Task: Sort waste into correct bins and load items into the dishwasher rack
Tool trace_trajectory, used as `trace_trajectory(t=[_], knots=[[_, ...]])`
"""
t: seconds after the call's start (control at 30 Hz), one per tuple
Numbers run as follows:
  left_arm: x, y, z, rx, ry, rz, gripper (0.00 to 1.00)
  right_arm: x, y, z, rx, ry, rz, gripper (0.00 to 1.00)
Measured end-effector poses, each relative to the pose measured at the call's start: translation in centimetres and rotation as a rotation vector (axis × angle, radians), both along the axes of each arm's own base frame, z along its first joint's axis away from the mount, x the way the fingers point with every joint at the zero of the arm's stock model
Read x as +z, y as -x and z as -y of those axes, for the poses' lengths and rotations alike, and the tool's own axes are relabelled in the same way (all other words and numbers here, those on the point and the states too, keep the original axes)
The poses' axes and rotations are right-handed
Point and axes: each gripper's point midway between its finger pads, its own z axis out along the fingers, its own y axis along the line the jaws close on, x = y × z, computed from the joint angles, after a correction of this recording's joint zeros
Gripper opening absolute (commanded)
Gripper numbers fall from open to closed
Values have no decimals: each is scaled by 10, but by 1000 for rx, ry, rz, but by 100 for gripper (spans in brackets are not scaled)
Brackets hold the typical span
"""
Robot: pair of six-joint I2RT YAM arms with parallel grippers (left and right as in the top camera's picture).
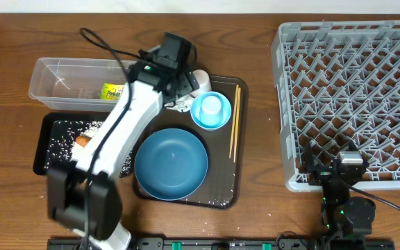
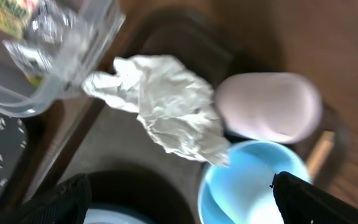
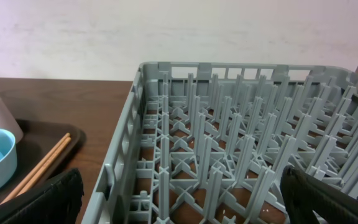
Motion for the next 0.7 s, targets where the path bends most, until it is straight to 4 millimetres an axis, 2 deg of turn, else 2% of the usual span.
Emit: trace_trajectory(t=[0.13, 0.23, 0.57, 0.7], knots=[[-29, 2, -4, 42, -17, -76, 87, 0, 0, 0, 0, 0, 0, 99], [-42, 2, -4, 71, -19, -107, 75, 0, 0, 0, 0, 0, 0, 99], [-83, 9, 1, 143, 4, -209, 74, 0, 0, 0, 0, 0, 0, 99], [-100, 10, 3, 162, 8, -244, 63, 0, 0, 0, 0, 0, 0, 99]])
